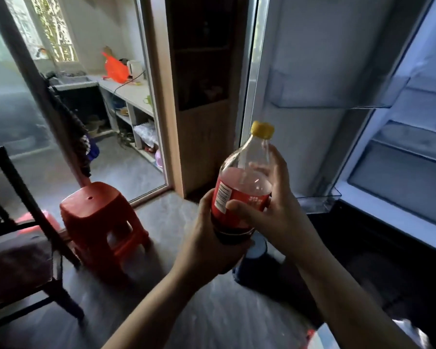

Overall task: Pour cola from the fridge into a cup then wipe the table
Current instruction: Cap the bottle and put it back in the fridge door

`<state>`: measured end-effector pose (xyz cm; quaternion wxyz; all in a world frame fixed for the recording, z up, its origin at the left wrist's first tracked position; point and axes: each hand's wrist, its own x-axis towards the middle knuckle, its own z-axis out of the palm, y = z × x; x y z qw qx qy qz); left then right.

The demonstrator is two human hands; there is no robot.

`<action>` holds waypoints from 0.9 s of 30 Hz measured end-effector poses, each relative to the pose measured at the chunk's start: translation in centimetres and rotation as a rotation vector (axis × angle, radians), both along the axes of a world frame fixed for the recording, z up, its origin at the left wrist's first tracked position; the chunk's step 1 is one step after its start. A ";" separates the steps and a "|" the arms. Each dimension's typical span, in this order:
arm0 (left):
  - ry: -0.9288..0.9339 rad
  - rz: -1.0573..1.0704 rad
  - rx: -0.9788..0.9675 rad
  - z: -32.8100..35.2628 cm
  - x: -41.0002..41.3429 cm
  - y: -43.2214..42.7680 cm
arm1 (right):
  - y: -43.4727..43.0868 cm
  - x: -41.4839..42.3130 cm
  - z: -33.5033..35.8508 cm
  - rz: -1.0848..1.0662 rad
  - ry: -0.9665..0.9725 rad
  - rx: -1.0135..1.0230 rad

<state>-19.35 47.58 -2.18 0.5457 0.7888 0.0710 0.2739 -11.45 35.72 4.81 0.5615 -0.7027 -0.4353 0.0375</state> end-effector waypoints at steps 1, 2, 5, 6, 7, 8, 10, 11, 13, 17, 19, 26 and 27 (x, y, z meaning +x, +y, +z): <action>-0.007 -0.021 -0.003 -0.3 0.6 -0.1 | -0.2 0.1 0.0 -0.016 0.033 0.012; -0.013 -0.040 0.000 -0.8 1.2 -0.2 | -0.5 0.1 -0.2 -0.035 0.064 0.018; -0.031 -0.081 0.029 -2.0 2.8 -0.5 | -1.2 0.9 -1.2 -0.116 0.087 -0.009; -0.033 -0.099 0.040 -2.3 3.3 -0.7 | -1.6 1.1 -1.4 -0.136 0.085 -0.021; -0.031 -0.114 0.038 -2.5 3.7 -0.9 | -1.9 1.3 -1.6 -0.159 0.082 -0.032; -0.032 -0.126 0.026 -2.5 4.1 -1.2 | -2.2 1.6 -1.7 -0.183 0.073 -0.038; -0.025 -0.148 0.023 -2.7 4.9 -1.8 | -2.9 2.2 -1.9 -0.220 0.057 -0.043; -0.021 -0.161 0.017 -2.9 5.3 -2.3 | -3.3 2.5 -1.9 -0.237 0.050 -0.046; -0.023 -0.181 0.005 -2.5 6.4 -3.3 | -4.2 3.5 -2.0 -0.280 0.015 -0.050; -0.051 -0.202 0.010 -1.8 9.7 -5.8 | -6.4 6.5 -1.6 -0.311 -0.030 -0.057; -0.060 -0.194 0.025 -1.7 11.5 -7.0 | -7.6 8.2 -1.6 -0.331 -0.068 -0.059; -0.025 -0.184 0.085 -3.4 17.6 -9.8 | -10.6 14.2 -3.2 -0.361 -0.099 -0.030; -0.006 -0.182 0.102 -3.7 18.4 -9.9 | -10.8 15.0 -3.5 -0.355 -0.098 -0.027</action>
